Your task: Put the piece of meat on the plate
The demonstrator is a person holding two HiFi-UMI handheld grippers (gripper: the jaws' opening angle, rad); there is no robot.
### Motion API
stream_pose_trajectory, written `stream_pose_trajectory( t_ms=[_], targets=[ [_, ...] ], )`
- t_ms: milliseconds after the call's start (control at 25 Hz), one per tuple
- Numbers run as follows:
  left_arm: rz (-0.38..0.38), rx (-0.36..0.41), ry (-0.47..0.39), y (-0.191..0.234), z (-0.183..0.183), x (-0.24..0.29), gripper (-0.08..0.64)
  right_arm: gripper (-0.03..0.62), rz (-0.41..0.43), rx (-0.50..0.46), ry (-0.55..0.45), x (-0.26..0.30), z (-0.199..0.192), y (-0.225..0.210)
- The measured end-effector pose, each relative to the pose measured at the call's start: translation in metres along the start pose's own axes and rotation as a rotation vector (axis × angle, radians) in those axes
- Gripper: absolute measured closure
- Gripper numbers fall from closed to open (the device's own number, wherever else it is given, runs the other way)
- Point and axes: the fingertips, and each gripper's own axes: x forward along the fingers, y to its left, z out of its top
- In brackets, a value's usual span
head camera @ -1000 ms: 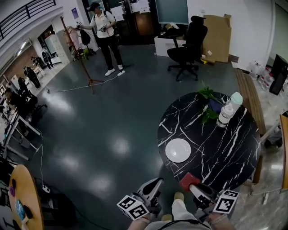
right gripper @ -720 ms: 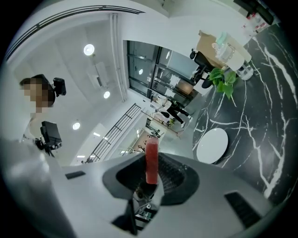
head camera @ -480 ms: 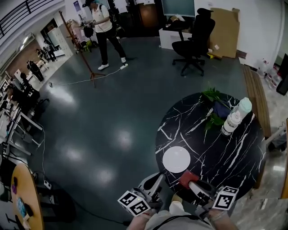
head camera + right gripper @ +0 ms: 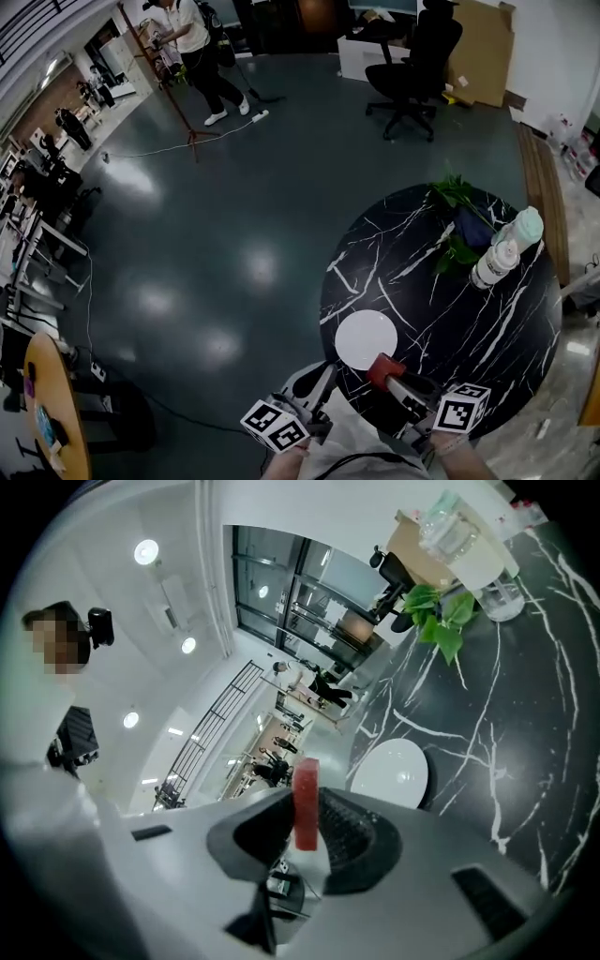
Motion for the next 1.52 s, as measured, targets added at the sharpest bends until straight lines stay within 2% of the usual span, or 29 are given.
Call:
stream_pose_trajectory(
  t_ms=[200,480,760,1040,1160,1280,1520],
  targets=[
    [-0.002,0.021,0.040,0.030,-0.017,0.027,0.552,0.511,-0.063,0.002,0.062,0.024,0.001,-0.036],
    [0.032,0.075,0.017,0.076,-0.018,0.051,0.552,0.511,-0.056,0.051,0.091,0.063,0.001,-0.056],
    [0.099,0.239,-0.021,0.097,-0.008,0.060,0.552,0.511,-0.070,0.122,0.154,0.089,0.002,-0.070],
    [0.120,0.234,-0.013,0.106,-0.016,0.053,0.552,0.509,-0.132,0.129,0.208,0.097,-0.004,-0.081],
    [0.129,0.217,-0.021,0.109,-0.014,0.049,0.552,0.509,-0.148,0.080,0.239,0.099,-0.008,-0.082],
    [0.122,0.211,-0.025,0.108,-0.013,0.049,0.552,0.509,-0.178,-0.010,0.276,0.099,-0.011,-0.082],
    [0.115,0.200,-0.022,0.106,-0.017,0.048,0.552,0.508,-0.248,-0.313,0.312,0.100,0.001,-0.079]
  ],
)
